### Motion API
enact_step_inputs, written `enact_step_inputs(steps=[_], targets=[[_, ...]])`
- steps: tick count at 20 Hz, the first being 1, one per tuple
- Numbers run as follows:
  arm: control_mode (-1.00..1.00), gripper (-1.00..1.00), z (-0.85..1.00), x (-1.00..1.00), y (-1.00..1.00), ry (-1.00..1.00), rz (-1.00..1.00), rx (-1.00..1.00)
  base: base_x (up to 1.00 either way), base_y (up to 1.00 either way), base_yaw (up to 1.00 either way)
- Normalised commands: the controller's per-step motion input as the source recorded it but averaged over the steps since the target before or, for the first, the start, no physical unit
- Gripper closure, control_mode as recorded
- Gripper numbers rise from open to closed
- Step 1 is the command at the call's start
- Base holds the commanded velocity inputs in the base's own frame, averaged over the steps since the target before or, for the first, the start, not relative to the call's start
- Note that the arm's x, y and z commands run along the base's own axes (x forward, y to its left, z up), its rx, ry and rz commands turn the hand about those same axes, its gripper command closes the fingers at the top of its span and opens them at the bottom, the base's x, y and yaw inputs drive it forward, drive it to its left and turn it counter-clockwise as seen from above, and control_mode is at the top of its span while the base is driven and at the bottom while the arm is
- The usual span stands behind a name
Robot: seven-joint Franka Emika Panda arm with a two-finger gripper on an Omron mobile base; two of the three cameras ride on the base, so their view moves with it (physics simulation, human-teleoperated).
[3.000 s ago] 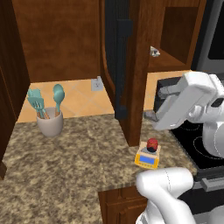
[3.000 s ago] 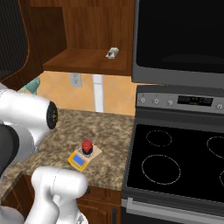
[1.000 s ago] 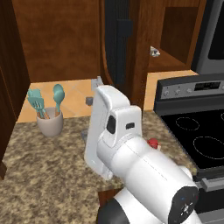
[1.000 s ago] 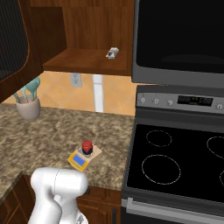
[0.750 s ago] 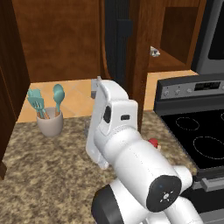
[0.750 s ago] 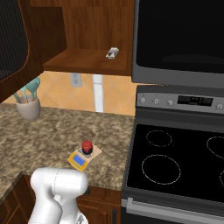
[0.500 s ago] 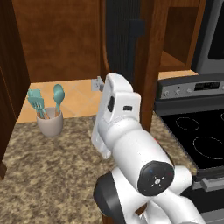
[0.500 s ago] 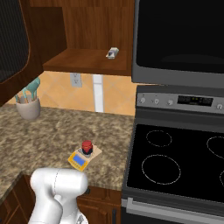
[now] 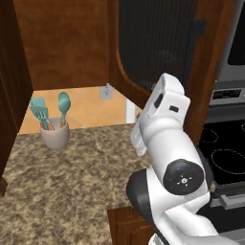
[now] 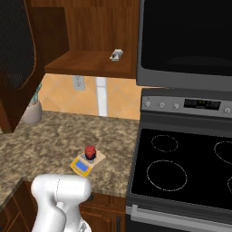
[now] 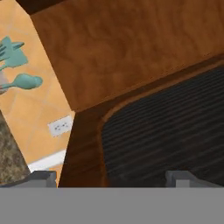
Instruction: Pick the jam and place it on the digital scale for weighing, and close the cabinet.
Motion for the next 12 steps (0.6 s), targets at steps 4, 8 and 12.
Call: enact_step_inputs(steps=[4,8,12], targets=[[-1.0,-1.0,0.0,1.0,-0.83,0.05,-0.21,0.1,0.0,0.0,0.0],[-1.0,-1.0,0.0,1.0,-0.82,0.05,-0.2,0.1,0.0,0.0,0.0],[-1.0,-1.0,0.0,1.0,-0.77,0.04,-0.19,0.1,0.0,0.0,0.0]])
